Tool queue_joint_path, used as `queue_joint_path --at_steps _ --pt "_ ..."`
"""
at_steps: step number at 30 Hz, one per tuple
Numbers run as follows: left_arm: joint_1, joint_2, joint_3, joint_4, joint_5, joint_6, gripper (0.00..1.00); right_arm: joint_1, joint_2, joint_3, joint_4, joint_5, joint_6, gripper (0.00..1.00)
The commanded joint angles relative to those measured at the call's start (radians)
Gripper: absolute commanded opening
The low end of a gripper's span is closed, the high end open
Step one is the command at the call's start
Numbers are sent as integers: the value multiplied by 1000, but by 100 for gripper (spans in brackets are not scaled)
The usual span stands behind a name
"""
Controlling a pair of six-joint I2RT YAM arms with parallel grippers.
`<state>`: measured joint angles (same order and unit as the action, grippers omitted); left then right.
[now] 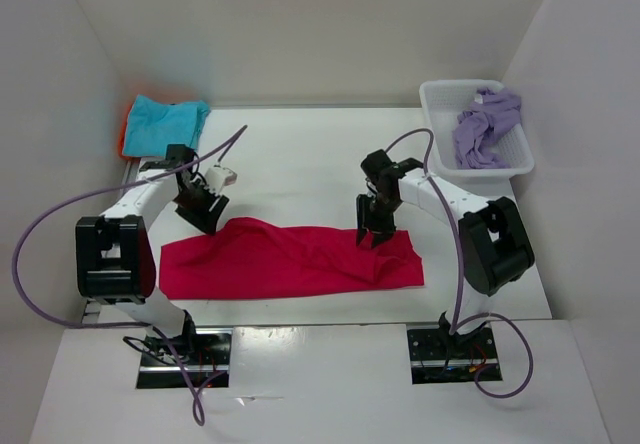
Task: Fold and stack the t-shirts
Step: Grap the side of the flattened tshirt furthest away from the robot with both arms
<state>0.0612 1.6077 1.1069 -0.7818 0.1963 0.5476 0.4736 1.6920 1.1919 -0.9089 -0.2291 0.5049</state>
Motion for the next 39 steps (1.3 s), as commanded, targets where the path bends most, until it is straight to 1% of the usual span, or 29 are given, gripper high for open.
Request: queue_joint_path --at_steps 1,3,5,10,13,14,15,18,23,25,27,30,33,35,37,39 --pt "-33 38 -19 -17 55 -28 67 5 -11 -23 50 7 7 49" --pt "-47 47 -53 -17 41 -28 66 5 -20 -50 73 -2 17 49" --pt "-60 47 -105 -17 28 -8 62 5 -20 -64 83 -3 26 49" --pt "-69 -44 -146 -89 43 31 58 5 -29 -74 105 -15 26 49" --pt "-80 -66 -147 -151 34 52 55 5 -29 -83 114 -15 26 49" --pt "-92 -66 -147 -151 8 52 55 5 -29 -92 114 -15 26 49" --pt "-92 -57 -147 -184 8 63 55 5 -38 -92 125 -24 26 49" --pt "-101 -38 -133 -217 8 63 55 5 -38 -101 134 -24 26 49" --pt "-101 -118 -79 -240 32 74 55 5 -48 -129 153 -24 26 49" --pt "-101 -141 -68 -225 3 74 54 5 -48 -138 153 -24 26 49" --pt "-101 -141 -68 -189 -68 64 54 5 -48 -138 162 -13 26 49" --pt "-101 -105 -68 -171 -118 64 54 5 -38 -138 162 -13 26 49" --pt "-101 -40 -93 -158 -127 98 54 5 -38 -138 162 -13 17 49" --pt "-101 -31 -104 -131 -127 113 55 5 -38 -138 162 -13 17 49" --pt "-101 -2 -104 -110 -147 114 56 5 -38 -138 162 -13 17 49" --pt "-101 21 -69 -100 -147 100 58 5 -38 -138 153 -13 17 49"
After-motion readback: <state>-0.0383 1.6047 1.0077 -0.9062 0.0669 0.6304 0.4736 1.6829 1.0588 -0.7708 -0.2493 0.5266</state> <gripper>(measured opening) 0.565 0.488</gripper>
